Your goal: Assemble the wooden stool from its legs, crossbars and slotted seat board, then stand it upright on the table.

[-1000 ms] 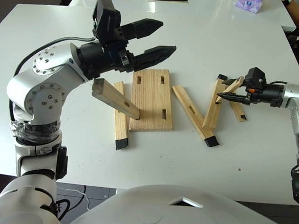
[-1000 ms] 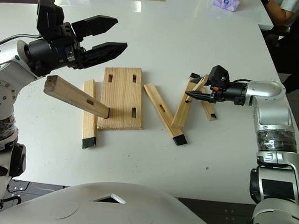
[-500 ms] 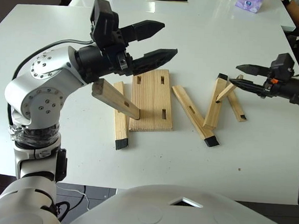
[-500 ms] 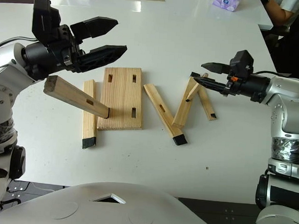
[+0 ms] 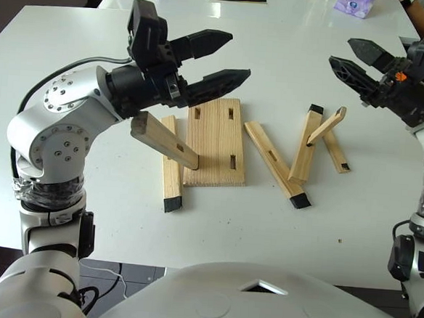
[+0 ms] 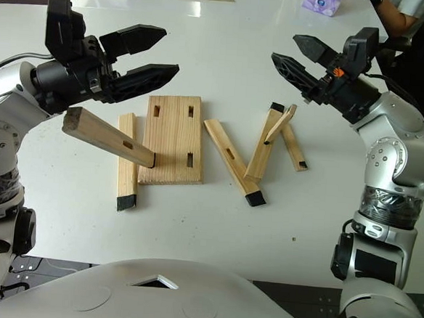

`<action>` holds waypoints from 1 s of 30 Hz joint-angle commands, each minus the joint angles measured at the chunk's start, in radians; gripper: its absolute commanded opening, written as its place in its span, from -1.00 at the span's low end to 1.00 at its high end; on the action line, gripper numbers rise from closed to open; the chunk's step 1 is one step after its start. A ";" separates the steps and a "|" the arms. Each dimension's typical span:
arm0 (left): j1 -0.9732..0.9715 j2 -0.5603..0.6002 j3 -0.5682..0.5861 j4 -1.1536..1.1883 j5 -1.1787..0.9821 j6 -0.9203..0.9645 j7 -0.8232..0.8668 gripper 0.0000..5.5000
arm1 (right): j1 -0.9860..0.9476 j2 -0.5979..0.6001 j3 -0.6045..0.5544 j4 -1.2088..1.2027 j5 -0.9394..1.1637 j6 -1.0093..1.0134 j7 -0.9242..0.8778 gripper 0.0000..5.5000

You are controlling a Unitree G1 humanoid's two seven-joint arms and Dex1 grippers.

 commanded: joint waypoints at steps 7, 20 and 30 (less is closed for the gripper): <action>-0.025 0.014 0.004 0.010 -0.011 0.011 -0.007 0.37 | -0.037 0.031 -0.047 -0.004 0.086 0.018 -0.069 0.23; -0.025 0.010 -0.009 0.015 -0.008 0.012 -0.012 0.37 | 0.038 0.153 0.060 0.111 0.027 -0.016 -0.102 0.23; 0.005 0.011 0.016 -0.011 -0.016 0.009 0.013 0.37 | -0.118 0.088 -0.069 -0.266 0.325 0.157 -0.259 0.23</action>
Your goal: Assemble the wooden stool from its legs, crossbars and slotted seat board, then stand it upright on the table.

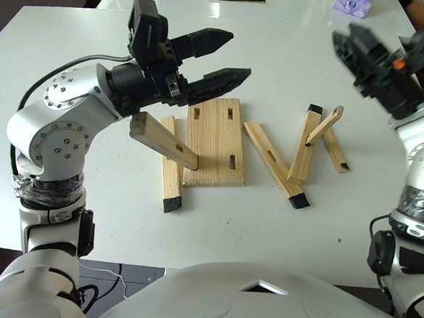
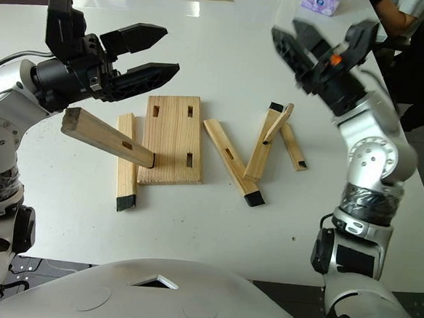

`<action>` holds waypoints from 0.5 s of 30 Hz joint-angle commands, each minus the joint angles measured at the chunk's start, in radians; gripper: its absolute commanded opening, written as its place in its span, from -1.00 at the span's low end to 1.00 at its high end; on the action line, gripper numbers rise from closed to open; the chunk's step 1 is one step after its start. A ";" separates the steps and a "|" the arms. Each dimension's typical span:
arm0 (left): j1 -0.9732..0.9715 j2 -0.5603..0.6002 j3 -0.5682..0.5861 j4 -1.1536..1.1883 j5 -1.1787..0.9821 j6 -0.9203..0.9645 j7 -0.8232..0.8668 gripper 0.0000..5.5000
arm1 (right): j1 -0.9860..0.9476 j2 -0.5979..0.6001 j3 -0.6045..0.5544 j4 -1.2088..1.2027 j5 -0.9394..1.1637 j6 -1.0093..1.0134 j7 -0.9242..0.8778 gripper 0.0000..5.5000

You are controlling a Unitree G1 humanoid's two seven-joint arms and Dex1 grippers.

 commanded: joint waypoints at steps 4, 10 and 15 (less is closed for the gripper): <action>0.041 0.008 0.033 -0.037 -0.019 0.004 0.023 0.37 | 0.036 -0.056 0.108 -0.372 0.230 0.179 -0.028 0.23; 0.065 -0.004 0.032 -0.054 -0.015 -0.008 0.039 0.37 | 0.276 -0.126 0.336 -0.237 -0.060 0.066 0.116 0.23; 0.078 -0.015 0.021 -0.067 -0.008 -0.014 0.050 0.37 | 0.342 -0.157 0.435 -0.068 -0.273 -0.089 0.208 0.23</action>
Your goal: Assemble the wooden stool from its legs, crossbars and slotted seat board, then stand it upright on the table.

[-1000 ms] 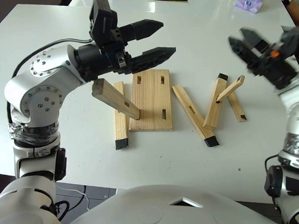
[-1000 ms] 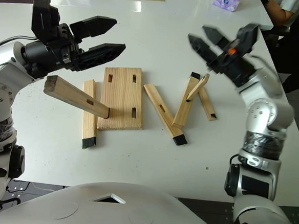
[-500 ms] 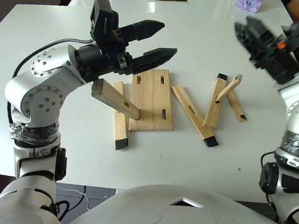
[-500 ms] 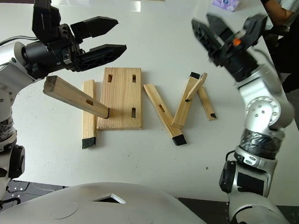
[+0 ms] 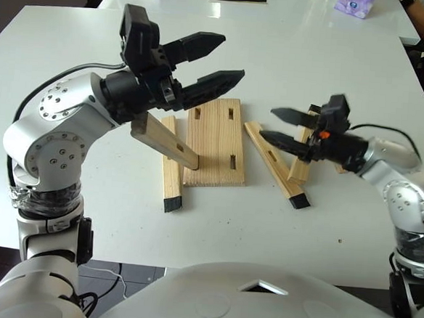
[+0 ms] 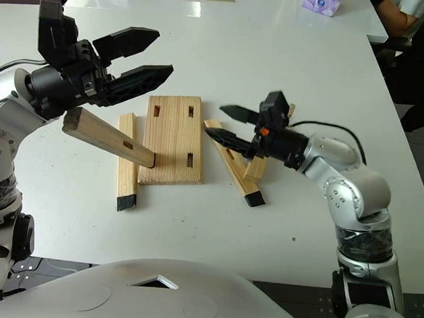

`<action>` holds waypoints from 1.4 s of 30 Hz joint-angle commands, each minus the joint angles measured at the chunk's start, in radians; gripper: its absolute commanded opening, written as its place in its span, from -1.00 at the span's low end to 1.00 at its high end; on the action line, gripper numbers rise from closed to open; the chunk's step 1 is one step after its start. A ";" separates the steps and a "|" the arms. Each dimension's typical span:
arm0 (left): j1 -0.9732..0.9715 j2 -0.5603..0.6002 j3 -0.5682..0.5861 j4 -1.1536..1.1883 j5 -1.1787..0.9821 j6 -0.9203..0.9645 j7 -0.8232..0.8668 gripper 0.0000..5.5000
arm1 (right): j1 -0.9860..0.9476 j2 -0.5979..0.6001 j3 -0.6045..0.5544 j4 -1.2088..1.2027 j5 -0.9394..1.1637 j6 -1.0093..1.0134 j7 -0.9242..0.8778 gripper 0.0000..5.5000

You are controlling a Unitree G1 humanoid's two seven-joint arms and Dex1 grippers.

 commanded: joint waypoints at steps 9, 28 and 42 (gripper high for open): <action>0.039 -0.011 -0.016 -0.038 0.022 -0.015 0.030 0.37 | 0.086 -0.117 0.057 0.175 -0.233 -0.188 0.182 0.23; 0.095 -0.005 -0.014 -0.069 0.040 -0.038 0.057 0.37 | 0.060 -0.314 0.023 0.338 -0.391 -0.356 0.348 0.23; 0.125 0.001 -0.035 -0.091 0.050 -0.049 0.071 0.37 | 0.088 -0.430 0.047 0.371 -0.479 -0.406 0.458 0.23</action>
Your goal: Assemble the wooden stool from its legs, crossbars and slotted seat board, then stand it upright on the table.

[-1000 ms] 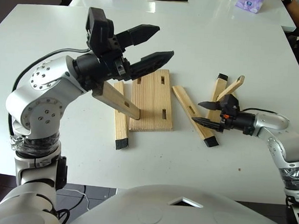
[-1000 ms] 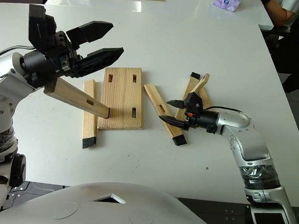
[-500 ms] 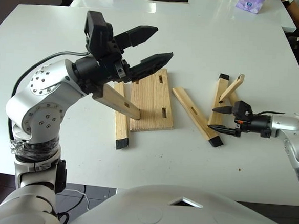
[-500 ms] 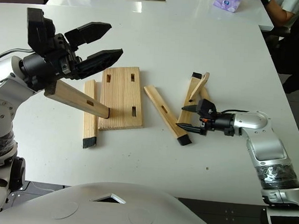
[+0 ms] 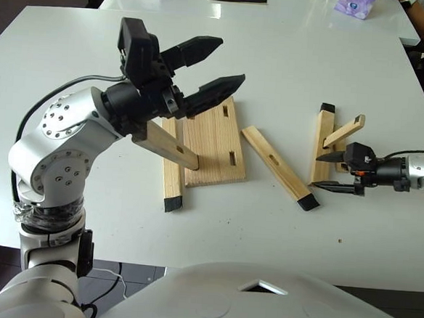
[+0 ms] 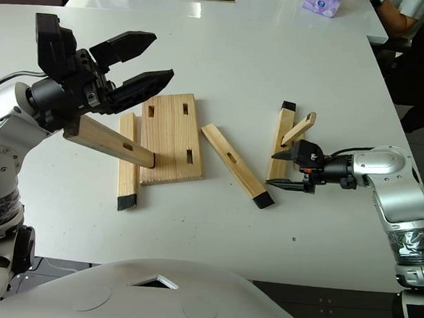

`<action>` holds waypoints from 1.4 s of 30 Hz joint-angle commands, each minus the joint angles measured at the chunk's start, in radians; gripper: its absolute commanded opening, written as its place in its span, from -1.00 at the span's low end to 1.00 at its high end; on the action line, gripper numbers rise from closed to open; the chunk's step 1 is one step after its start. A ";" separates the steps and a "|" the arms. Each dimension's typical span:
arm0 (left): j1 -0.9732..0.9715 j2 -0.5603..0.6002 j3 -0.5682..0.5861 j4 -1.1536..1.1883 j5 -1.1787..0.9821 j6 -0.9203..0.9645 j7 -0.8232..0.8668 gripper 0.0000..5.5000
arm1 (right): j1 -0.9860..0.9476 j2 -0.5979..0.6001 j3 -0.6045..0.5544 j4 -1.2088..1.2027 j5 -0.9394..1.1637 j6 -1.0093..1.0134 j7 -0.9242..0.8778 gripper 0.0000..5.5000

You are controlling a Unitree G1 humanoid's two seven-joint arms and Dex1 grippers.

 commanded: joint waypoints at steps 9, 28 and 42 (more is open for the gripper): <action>0.059 0.022 -0.022 -0.010 0.014 0.008 0.011 0.37 | -0.002 -0.084 -0.047 0.188 -0.088 -0.194 0.046 0.23; 0.027 0.021 -0.043 0.019 0.012 -0.004 0.004 0.37 | 0.047 0.248 0.054 -0.144 0.022 0.130 -0.334 0.23; 0.123 0.033 -0.003 -0.047 0.008 -0.022 0.049 0.37 | 0.215 0.201 -0.155 -0.270 -0.013 0.135 -0.473 0.39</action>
